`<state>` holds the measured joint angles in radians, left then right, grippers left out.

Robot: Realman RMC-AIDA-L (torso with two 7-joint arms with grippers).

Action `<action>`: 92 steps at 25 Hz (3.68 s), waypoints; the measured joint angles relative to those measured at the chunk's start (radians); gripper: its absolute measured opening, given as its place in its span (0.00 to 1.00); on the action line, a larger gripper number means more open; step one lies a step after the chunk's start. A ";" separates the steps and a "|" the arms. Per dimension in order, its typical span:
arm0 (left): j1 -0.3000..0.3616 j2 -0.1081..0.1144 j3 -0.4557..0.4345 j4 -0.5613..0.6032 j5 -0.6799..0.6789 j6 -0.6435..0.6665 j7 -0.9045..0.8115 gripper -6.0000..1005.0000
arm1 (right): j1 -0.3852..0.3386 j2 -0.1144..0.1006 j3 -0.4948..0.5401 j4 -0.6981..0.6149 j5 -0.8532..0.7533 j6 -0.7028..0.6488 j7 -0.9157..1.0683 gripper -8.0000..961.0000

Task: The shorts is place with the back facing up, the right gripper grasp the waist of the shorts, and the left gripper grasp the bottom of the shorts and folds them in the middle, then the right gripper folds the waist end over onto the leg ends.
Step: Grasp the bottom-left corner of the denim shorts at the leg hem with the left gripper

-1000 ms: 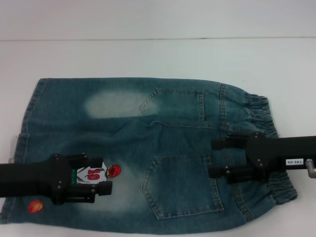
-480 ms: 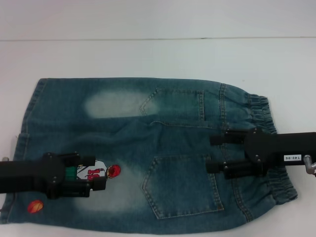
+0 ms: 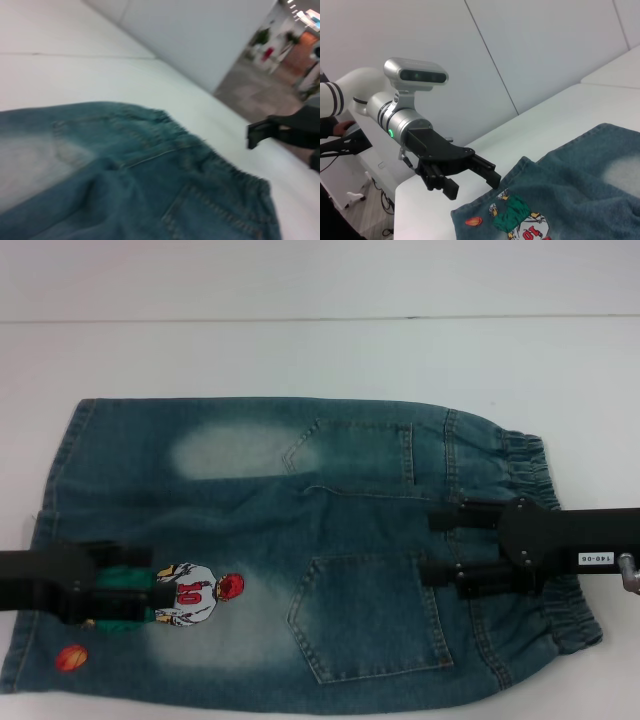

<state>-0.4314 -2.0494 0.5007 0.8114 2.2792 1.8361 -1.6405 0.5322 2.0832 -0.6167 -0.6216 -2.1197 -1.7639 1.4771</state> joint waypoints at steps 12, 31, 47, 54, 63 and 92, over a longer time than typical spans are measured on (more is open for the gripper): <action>0.002 0.024 -0.096 0.197 0.225 -0.010 -0.154 0.89 | -0.005 0.000 0.014 0.010 0.001 0.001 -0.008 0.96; -0.001 0.028 -0.121 0.254 0.449 -0.003 -0.194 0.89 | -0.009 0.000 0.022 0.009 0.015 0.003 -0.009 0.96; -0.005 0.013 -0.106 0.288 0.522 0.064 -0.229 0.89 | -0.020 0.000 0.025 0.008 0.033 0.002 -0.012 0.96; -0.011 0.009 -0.085 0.253 0.523 0.037 -0.227 0.89 | -0.027 0.000 0.025 0.004 0.040 -0.002 -0.012 0.96; -0.020 0.011 -0.081 0.246 0.524 0.015 -0.230 0.89 | -0.031 0.000 0.029 0.002 0.040 -0.005 -0.012 0.96; -0.071 0.005 -0.060 0.184 0.557 0.013 -0.234 0.89 | -0.041 -0.003 0.046 0.001 0.040 -0.013 -0.012 0.96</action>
<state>-0.5023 -2.0447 0.4408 0.9951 2.8366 1.8496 -1.8742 0.4909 2.0798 -0.5705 -0.6202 -2.0792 -1.7767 1.4648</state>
